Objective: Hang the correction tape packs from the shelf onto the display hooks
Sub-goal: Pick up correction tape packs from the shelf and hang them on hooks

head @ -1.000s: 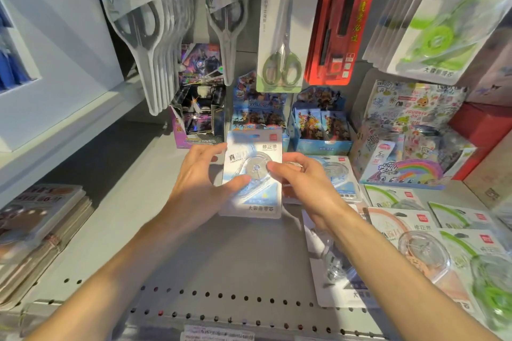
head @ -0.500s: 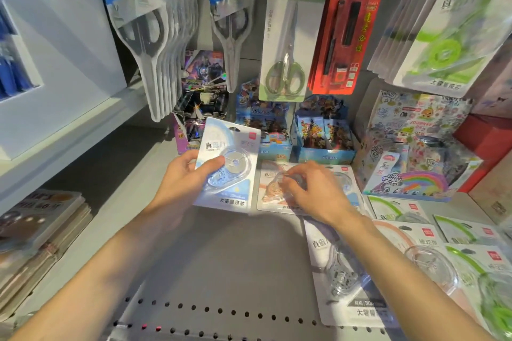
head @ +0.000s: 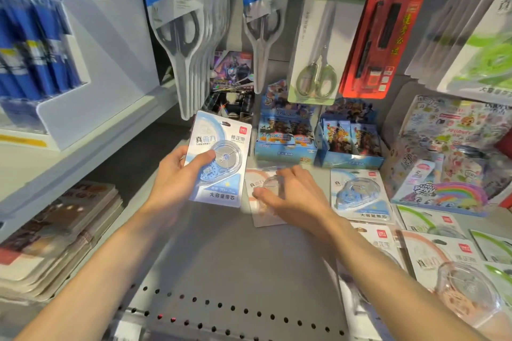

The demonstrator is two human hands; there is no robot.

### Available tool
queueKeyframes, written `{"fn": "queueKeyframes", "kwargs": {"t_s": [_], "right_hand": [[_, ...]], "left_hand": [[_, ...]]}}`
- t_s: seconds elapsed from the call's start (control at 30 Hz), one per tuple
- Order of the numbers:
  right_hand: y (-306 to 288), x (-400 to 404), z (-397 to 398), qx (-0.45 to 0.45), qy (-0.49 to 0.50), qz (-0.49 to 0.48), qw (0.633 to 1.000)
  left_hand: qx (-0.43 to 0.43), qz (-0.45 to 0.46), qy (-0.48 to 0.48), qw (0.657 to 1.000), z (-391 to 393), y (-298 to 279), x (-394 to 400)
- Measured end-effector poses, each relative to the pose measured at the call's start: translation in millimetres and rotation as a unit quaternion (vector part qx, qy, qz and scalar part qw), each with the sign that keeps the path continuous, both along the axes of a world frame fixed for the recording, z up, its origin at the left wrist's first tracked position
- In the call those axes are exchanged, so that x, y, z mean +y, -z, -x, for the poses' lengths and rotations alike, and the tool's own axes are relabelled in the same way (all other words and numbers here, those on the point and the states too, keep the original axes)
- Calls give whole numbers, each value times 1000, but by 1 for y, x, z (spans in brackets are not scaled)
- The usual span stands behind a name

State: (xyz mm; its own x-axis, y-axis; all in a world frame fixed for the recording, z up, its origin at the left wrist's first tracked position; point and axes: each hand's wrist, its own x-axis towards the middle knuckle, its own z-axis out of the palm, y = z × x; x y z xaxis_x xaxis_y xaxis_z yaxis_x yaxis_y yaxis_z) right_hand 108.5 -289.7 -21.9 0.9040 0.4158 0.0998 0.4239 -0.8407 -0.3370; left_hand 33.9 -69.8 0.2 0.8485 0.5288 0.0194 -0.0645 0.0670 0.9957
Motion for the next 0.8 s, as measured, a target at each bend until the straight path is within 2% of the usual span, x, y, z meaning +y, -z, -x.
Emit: {"fn": "queueKeyframes", "kwargs": {"t_s": [0.07, 0.23, 0.37, 0.43, 0.67, 0.8], "right_hand": [[2, 12, 1, -2, 1, 8, 1000], [2, 12, -4, 79, -55, -32, 995], [6, 12, -3, 26, -6, 6, 1000], [6, 14, -1, 16, -4, -11, 1000], [-9, 3, -6, -24, 57, -156, 986], [-27, -11, -4, 16, 66, -264, 962]], "left_hand": [[0, 0, -2, 1000, 2, 1, 3], [7, 3, -13, 1000, 7, 1, 10], [9, -4, -24, 1000, 8, 2, 9], [3, -9, -27, 1000, 8, 3, 8], [-25, -2, -61, 998, 11, -2, 7], [-24, 27, -50, 998, 10, -7, -4]]}}
